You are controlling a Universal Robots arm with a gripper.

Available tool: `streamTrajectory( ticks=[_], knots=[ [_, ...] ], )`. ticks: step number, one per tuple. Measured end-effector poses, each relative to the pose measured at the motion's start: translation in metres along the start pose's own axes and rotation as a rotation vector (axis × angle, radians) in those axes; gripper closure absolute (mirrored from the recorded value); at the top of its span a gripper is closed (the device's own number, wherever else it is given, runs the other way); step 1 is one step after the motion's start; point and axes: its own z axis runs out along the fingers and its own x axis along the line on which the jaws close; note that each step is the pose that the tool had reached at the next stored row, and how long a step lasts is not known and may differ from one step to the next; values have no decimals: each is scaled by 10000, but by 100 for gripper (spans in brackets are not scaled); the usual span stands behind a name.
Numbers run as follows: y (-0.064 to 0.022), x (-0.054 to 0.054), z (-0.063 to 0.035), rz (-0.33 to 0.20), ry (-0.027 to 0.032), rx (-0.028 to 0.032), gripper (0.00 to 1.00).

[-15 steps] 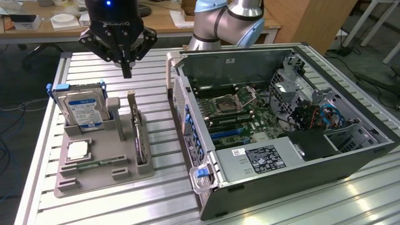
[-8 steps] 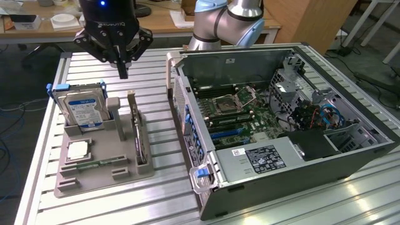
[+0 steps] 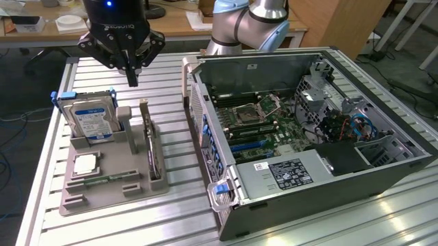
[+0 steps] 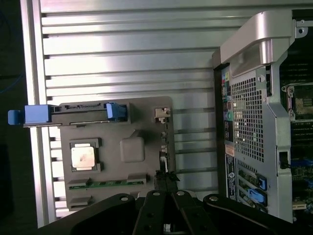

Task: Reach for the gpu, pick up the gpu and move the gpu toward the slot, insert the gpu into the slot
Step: 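Reach for the gpu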

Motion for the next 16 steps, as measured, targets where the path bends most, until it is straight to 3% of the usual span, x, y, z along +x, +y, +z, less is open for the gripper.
streamTrajectory(
  ticks=[10,12,15,16],
  knots=[
    [0,0,0,1,0,0,89],
    [0,0,0,1,0,0,84],
    [0,0,0,1,0,0,65],
    [0,0,0,0,0,0,65]
  ],
)
